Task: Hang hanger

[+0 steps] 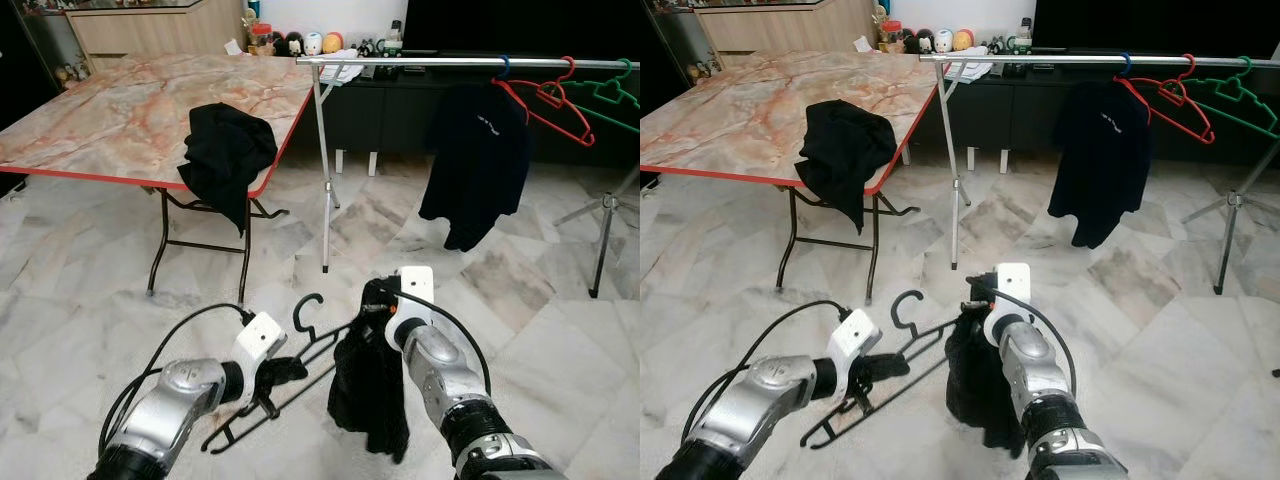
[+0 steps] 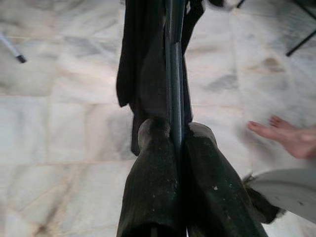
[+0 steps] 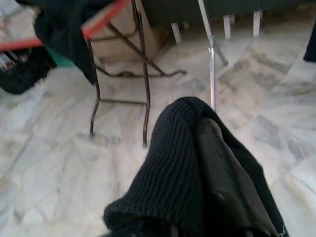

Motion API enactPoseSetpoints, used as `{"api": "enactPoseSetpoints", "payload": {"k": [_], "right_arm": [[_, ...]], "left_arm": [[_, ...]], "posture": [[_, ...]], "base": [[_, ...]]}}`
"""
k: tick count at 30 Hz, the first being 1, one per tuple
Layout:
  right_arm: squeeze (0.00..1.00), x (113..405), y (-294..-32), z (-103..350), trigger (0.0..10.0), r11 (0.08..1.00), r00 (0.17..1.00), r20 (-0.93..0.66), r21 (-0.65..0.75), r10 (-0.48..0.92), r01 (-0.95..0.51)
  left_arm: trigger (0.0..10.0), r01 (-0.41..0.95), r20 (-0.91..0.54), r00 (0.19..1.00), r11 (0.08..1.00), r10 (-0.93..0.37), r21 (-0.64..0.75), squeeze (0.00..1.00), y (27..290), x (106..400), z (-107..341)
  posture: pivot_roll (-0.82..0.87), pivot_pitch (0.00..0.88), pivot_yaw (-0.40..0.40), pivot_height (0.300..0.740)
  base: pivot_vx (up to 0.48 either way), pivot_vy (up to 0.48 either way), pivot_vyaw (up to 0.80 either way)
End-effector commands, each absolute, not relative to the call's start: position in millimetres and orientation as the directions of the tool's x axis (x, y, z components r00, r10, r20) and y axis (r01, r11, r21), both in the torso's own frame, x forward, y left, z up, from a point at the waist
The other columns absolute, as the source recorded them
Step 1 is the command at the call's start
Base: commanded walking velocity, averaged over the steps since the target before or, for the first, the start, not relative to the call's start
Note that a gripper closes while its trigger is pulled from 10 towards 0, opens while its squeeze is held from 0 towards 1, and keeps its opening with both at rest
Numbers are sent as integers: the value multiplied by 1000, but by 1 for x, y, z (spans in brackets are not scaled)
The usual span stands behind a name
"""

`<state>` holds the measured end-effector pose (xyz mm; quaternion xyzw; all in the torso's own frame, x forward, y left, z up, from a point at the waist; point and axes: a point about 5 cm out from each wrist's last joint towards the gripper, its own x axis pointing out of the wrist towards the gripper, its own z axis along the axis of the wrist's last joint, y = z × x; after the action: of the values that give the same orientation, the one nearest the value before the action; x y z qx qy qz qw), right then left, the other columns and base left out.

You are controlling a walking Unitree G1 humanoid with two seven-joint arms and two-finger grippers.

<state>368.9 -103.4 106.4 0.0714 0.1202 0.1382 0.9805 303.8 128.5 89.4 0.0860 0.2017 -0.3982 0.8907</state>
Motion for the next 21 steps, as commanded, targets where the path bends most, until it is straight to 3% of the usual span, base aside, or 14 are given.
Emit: {"api": "enactPoseSetpoints", "payload": {"k": [1,9,12,14,21], "right_arm": [[0,370,-98,119,10000,944,939,-168,193,300,-267],[0,365,-84,153,10000,920,933,-68,209,353,-332],[0,366,-92,144,10000,938,944,-106,192,313,-289],[0,365,-111,120,10000,972,956,-206,153,207,-177],[0,360,-126,103,10000,987,948,-281,106,150,-125]], "left_arm": [[10000,728,-457,616,686,-642,17,0,134,305,85],[10000,710,-507,615,704,-604,22,0,139,304,76],[10000,700,-515,622,713,-590,27,0,139,305,74],[10000,691,-514,635,722,-576,44,0,140,306,75],[10000,691,-488,650,721,-582,60,0,144,306,83]], "posture": [[106,100,64,740],[103,111,62,740],[100,110,60,740],[102,111,59,740],[110,111,57,740]], "base": [[0,0,0],[0,0,0],[0,0,0],[0,0,0],[0,0,0]]}}
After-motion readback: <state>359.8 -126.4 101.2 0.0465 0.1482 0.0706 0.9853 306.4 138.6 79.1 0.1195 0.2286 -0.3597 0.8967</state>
